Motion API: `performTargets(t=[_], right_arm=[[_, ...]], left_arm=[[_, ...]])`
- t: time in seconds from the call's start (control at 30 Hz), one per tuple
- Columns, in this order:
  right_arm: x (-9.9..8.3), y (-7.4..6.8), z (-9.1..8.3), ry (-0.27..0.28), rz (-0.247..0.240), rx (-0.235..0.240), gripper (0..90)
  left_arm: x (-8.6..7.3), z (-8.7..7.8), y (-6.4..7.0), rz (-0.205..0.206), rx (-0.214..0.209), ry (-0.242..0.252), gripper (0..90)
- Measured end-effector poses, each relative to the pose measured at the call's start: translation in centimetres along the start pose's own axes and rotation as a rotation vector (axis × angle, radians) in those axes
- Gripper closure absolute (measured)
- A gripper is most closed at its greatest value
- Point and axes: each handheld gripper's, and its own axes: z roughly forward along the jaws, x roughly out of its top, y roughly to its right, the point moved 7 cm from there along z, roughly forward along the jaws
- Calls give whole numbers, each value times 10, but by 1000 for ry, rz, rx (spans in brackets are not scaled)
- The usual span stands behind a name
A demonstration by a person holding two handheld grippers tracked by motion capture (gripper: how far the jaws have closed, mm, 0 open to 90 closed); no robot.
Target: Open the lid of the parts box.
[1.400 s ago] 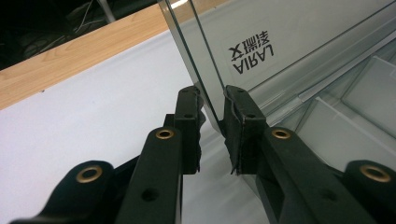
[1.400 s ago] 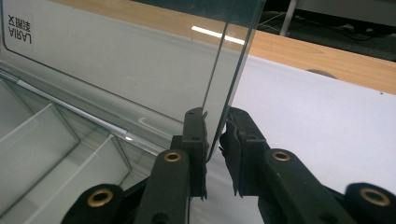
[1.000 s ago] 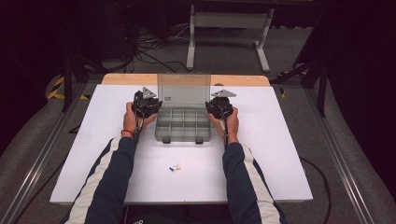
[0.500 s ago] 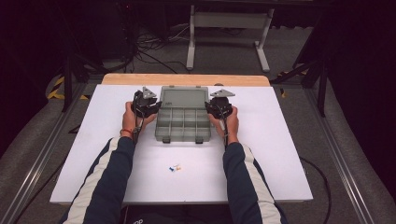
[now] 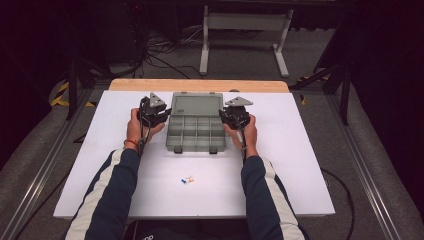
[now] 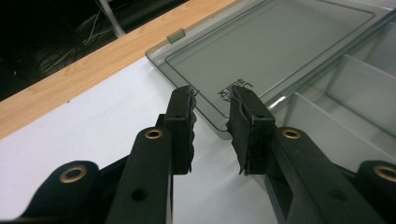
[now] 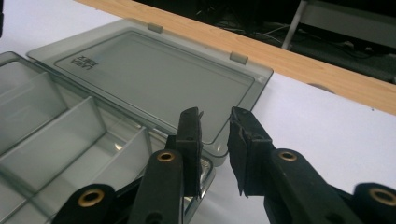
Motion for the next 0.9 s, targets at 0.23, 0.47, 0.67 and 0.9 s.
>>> performTargets(t=[0.23, 0.47, 0.67, 0.9], right_arm=[[1, -7, -16, 25, -14, 33, 741], [1, -15, -27, 26, -55, 62, 750], [-2, -21, -36, 40, -67, 101, 746], [-4, -26, -47, 59, -78, 128, 741]], left_arm=[[8, -19, 9, 56, -10, 28, 704], [9, -30, 17, 79, -27, 44, 701], [7, -41, 23, 127, -44, 61, 705], [2, -53, 25, 145, -58, 75, 693]])
